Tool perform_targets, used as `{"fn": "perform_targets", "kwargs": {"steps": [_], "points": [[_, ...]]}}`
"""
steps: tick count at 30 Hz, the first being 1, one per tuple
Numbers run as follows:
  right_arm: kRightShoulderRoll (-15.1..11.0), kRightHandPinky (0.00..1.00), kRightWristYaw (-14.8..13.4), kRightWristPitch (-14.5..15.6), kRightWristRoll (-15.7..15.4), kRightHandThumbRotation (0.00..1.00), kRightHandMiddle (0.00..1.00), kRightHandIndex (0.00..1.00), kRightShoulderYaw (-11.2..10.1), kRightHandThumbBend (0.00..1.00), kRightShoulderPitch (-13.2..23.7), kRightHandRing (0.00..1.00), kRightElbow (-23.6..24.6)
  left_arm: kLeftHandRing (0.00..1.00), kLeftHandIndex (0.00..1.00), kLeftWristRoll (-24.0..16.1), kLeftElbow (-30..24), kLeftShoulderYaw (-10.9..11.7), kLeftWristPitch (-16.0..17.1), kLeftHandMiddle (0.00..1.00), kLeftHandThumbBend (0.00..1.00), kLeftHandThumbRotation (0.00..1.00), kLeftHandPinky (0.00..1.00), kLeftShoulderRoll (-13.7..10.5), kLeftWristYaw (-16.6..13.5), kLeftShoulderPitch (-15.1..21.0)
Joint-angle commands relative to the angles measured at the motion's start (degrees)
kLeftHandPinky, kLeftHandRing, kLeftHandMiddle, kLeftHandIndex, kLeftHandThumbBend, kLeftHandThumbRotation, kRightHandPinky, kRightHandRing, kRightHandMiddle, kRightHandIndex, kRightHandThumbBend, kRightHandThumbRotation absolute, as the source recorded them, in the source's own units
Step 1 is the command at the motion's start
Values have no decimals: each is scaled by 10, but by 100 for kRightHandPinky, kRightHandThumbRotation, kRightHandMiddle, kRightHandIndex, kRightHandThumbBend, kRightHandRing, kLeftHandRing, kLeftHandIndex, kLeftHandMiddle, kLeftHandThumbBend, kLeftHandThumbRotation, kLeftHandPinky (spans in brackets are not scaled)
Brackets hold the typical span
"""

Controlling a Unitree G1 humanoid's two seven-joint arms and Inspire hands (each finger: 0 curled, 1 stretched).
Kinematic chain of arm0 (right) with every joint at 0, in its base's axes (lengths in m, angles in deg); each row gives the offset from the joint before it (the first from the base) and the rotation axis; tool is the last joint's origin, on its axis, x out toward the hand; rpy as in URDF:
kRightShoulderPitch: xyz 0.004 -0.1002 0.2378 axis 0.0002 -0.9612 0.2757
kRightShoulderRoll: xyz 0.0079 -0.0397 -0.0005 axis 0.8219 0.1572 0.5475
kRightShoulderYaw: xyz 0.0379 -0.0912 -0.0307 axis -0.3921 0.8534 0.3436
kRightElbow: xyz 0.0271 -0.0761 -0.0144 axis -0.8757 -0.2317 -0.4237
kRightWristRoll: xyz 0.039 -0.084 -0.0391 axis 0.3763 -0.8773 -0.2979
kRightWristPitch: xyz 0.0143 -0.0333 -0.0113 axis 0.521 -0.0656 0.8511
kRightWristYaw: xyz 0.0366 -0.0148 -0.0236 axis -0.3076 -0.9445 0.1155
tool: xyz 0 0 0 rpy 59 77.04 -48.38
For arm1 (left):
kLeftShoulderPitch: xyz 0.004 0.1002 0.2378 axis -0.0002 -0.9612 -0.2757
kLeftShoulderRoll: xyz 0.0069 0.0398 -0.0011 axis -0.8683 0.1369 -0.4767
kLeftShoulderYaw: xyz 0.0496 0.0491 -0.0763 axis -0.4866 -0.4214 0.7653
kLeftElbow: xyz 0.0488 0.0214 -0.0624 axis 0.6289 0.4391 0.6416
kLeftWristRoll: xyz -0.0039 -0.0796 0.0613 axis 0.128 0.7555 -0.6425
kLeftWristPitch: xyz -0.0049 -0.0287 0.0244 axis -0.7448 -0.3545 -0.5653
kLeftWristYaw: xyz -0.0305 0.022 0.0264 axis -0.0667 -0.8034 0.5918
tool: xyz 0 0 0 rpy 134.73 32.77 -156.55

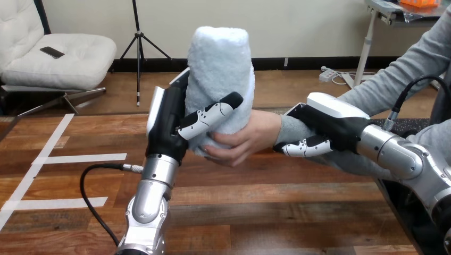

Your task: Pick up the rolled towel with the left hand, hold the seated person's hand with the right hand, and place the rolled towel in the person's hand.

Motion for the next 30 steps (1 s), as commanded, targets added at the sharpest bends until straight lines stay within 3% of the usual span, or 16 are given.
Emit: {"fn": "perform_targets", "kwargs": {"steps": [1,12,30], "points": [[22,30,-5,-7,16,47,41,45,-16,37,47,34,19,79,77,-7,-13,-14,-1,79,100,87,69,-4,13,33],[19,30,-13,-12,9,48,41,45,-13,38,47,34,17,88,84,14,-8,-11,2,88,100,92,83,-8,58,34],[19,29,-5,-6,16,48,42,45,-17,43,47,34,12,95,91,21,-11,-8,4,95,100,92,88,-10,76,30]]}}
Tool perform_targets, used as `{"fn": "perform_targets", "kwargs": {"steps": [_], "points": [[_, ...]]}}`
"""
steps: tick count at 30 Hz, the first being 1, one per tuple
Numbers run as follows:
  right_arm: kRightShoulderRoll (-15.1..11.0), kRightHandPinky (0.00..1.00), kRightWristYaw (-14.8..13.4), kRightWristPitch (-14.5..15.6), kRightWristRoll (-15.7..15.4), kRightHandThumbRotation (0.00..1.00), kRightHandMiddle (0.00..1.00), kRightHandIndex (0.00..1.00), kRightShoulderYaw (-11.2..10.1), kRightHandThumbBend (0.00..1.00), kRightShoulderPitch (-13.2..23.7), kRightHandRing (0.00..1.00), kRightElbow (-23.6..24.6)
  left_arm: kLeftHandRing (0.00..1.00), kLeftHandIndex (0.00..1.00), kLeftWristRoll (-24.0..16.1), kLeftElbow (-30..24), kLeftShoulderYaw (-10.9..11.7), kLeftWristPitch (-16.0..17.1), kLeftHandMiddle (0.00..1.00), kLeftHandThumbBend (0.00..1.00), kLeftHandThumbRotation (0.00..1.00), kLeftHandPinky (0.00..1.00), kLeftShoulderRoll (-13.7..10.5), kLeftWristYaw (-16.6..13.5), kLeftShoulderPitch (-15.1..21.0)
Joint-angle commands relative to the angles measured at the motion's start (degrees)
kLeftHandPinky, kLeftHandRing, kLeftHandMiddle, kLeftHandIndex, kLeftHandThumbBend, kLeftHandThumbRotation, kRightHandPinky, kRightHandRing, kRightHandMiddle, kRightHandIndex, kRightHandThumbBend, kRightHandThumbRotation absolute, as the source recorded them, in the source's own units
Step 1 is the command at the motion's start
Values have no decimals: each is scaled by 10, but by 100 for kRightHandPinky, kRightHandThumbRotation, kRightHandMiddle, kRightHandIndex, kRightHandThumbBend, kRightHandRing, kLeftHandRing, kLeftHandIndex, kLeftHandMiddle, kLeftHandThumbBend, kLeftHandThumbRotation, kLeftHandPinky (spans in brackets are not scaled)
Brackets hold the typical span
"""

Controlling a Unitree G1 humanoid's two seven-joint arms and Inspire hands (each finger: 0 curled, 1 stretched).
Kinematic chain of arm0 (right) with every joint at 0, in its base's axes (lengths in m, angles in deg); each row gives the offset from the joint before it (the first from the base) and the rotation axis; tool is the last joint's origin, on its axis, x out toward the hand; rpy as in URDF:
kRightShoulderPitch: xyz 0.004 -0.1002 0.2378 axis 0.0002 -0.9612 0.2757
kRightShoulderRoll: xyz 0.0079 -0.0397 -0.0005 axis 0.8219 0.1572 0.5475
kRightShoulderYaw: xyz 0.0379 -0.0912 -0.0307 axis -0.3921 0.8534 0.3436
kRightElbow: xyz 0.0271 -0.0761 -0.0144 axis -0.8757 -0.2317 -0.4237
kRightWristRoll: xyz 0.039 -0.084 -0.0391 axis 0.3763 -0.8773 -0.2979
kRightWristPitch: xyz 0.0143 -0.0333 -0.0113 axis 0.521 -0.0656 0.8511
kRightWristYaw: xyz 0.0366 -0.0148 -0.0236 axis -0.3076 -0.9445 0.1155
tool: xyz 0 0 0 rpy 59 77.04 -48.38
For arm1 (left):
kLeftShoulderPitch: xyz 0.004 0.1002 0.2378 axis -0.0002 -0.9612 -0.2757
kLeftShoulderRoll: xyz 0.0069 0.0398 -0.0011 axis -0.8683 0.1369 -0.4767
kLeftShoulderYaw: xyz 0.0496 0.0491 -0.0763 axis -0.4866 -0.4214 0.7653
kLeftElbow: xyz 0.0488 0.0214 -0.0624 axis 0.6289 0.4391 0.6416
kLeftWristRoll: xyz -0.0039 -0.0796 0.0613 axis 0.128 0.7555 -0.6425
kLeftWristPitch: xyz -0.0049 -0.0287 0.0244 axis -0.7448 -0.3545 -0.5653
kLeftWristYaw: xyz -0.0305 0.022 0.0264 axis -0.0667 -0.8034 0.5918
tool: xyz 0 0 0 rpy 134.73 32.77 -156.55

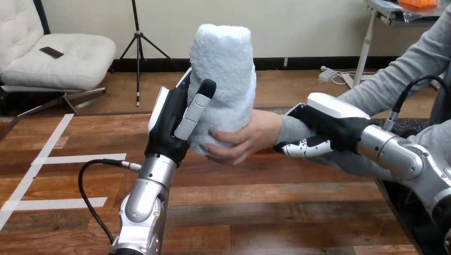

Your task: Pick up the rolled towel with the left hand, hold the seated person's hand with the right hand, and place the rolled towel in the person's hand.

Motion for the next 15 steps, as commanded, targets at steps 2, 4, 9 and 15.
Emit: {"fn": "perform_targets", "kwargs": {"steps": [2,4,9,15], "points": [[20,30,0,-5,21,48,42,45,-19,45,46,34,15,96,91,2,-11,-8,8,95,100,92,88,3,14,29],[19,31,2,-4,22,49,44,47,-19,49,45,36,17,97,92,2,-11,-8,8,96,100,92,89,2,16,29],[19,34,8,-4,27,52,47,51,-20,57,44,40,19,98,93,0,-15,-9,6,96,100,91,91,-1,14,27],[15,41,1,-10,16,58,55,59,-13,70,45,48,21,98,93,-8,-19,-10,7,96,100,90,91,-5,7,26]]}}
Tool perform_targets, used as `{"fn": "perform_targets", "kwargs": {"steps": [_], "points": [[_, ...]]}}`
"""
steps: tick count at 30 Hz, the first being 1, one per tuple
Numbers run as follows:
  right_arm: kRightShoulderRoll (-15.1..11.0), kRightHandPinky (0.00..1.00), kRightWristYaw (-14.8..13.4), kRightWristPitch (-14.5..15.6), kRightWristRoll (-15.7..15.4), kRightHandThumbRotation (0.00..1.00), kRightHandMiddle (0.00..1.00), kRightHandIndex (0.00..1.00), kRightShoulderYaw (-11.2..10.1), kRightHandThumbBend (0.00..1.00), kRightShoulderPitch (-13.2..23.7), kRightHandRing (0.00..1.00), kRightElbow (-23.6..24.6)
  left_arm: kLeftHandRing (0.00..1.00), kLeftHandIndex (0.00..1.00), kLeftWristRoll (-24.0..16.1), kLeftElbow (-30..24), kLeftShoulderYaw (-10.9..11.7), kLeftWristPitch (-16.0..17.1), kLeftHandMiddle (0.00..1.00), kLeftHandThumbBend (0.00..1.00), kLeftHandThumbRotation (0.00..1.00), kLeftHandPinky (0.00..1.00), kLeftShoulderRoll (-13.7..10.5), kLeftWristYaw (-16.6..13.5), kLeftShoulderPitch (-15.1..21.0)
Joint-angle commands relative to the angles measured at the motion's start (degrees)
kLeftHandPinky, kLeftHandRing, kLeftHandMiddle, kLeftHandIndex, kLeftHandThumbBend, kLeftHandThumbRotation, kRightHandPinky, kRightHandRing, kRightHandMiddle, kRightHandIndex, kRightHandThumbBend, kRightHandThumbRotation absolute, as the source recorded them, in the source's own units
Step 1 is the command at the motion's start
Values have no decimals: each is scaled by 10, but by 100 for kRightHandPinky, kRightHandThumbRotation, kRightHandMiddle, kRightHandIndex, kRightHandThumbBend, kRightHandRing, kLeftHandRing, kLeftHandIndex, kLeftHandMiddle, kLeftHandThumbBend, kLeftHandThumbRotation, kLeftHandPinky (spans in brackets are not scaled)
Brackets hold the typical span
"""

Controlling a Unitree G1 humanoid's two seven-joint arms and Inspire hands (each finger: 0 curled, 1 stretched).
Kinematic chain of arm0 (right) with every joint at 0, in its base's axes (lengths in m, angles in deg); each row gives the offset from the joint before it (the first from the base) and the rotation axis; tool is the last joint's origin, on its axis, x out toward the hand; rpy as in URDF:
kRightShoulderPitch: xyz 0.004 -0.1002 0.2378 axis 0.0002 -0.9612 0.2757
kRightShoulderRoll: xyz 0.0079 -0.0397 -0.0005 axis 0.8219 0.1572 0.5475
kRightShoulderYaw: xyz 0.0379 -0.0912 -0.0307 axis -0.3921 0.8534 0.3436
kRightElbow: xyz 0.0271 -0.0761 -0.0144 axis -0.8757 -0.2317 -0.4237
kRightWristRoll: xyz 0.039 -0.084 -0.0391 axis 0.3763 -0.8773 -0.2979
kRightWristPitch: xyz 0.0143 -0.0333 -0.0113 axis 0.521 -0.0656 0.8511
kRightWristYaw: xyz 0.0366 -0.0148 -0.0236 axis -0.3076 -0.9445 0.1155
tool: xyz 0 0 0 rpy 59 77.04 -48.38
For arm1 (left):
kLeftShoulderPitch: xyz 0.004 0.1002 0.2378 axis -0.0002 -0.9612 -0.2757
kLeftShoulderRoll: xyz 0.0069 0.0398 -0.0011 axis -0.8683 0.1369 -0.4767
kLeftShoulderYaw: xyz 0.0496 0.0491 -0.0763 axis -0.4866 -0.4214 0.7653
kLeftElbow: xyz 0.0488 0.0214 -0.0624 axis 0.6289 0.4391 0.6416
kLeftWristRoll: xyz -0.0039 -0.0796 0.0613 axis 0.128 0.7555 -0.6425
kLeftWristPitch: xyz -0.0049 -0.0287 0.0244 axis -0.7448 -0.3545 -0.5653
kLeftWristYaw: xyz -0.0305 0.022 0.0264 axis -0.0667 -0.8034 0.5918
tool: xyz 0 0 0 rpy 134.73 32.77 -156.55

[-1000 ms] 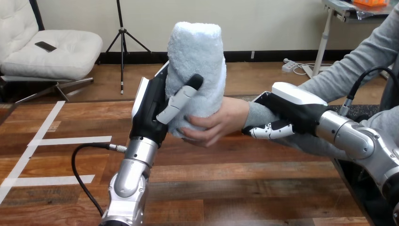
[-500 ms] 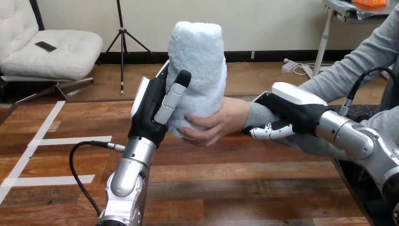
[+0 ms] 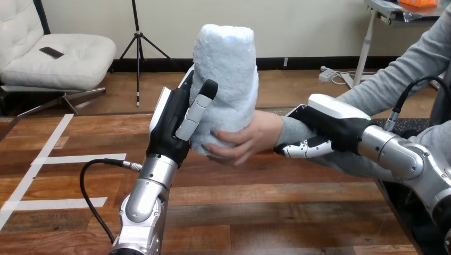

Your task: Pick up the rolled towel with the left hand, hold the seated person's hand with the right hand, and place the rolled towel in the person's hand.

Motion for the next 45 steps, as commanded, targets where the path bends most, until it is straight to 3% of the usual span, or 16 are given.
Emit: {"fn": "perform_targets", "kwargs": {"steps": [1,15,27,34,45], "points": [[15,43,-9,-17,9,59,56,60,-12,72,45,50,21,98,93,-10,-19,-11,8,96,100,90,91,-3,0,26],[5,58,-10,-14,-22,81,69,73,6,93,51,65,25,97,94,-17,-20,-9,14,96,100,89,89,-7,-7,25],[3,66,0,-5,-28,90,78,81,4,99,48,76,32,98,94,-6,-29,-8,17,96,100,84,89,-8,11,19],[4,68,-1,3,-22,93,81,83,-5,100,41,78,38,97,93,-13,-32,-6,28,95,100,83,90,-8,-3,12],[6,69,-12,17,-4,93,82,83,-20,100,27,80,47,93,91,-15,-44,-7,47,93,100,91,91,-9,-11,-8]]}}
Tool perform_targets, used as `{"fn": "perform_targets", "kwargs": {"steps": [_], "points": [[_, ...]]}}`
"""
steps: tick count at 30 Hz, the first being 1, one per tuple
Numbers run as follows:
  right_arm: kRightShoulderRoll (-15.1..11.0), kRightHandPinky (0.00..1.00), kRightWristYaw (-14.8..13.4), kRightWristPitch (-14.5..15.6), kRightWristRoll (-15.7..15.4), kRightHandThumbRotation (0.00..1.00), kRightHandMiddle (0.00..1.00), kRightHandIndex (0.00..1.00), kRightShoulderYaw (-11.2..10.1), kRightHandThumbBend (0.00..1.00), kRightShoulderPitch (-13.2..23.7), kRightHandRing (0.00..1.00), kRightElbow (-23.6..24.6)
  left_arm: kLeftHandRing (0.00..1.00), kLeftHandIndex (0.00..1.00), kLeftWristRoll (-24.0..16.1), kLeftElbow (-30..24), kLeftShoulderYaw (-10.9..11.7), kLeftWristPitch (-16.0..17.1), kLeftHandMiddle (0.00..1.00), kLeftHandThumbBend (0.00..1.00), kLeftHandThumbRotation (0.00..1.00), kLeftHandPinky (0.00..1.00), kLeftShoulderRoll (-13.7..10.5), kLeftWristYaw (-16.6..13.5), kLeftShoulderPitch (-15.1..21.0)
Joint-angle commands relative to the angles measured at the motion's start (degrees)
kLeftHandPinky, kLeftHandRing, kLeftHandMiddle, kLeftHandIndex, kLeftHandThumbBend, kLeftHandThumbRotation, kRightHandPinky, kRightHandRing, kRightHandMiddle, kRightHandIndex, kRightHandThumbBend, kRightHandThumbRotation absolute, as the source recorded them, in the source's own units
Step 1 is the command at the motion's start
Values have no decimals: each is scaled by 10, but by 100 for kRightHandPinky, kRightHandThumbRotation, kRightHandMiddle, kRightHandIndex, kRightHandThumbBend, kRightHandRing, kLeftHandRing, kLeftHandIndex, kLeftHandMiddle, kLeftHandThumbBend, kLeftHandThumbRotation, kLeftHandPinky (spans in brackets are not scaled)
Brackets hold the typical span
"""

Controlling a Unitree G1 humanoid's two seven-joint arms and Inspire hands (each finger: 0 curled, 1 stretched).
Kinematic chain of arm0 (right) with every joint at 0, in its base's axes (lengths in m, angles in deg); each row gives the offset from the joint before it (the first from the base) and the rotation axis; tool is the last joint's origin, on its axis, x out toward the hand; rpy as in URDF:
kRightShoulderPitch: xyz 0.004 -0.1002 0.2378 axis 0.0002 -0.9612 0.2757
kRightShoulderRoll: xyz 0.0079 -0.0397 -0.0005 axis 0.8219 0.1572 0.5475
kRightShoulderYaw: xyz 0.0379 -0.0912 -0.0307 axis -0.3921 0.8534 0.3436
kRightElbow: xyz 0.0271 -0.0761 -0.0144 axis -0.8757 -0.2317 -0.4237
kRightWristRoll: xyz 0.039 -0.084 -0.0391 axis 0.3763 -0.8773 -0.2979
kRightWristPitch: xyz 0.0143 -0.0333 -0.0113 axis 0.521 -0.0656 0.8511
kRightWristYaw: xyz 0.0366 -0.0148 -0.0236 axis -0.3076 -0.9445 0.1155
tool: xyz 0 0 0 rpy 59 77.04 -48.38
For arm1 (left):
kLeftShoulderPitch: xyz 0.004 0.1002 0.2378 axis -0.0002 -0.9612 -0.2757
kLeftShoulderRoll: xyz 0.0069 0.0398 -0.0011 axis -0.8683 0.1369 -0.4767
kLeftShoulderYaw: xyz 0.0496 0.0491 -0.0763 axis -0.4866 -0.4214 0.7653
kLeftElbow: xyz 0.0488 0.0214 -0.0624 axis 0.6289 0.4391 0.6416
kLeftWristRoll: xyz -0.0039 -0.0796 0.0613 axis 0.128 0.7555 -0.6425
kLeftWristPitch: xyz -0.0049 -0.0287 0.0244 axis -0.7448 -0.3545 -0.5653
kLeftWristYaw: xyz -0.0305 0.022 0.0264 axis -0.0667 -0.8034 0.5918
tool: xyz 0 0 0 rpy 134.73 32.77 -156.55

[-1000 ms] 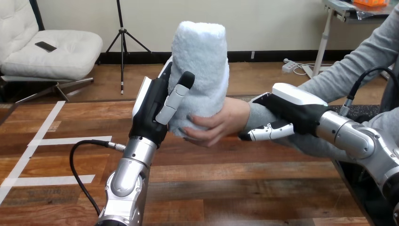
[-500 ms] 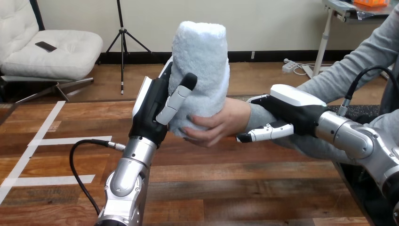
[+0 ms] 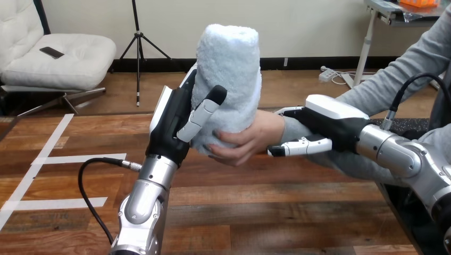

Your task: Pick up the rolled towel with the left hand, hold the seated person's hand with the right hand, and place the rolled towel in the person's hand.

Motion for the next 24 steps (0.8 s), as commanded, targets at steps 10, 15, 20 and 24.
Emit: {"fn": "perform_targets", "kwargs": {"steps": [10,15,20,24], "points": [[0,72,-19,-6,39,98,83,83,-31,97,11,81,47,91,89,3,-77,-8,36,92,100,95,90,-6,6,-40],[-2,73,-12,-8,59,99,82,83,-41,95,4,81,52,90,88,5,-115,-9,38,91,100,97,89,-4,5,-69],[-3,72,-4,-6,79,99,82,83,-53,94,-6,80,66,90,88,3,-152,-10,34,90,99,98,88,-5,3,-96],[-5,72,2,-6,95,100,82,83,-63,93,-16,80,80,91,87,0,-183,-11,31,90,98,99,88,-4,-2,-118]]}}
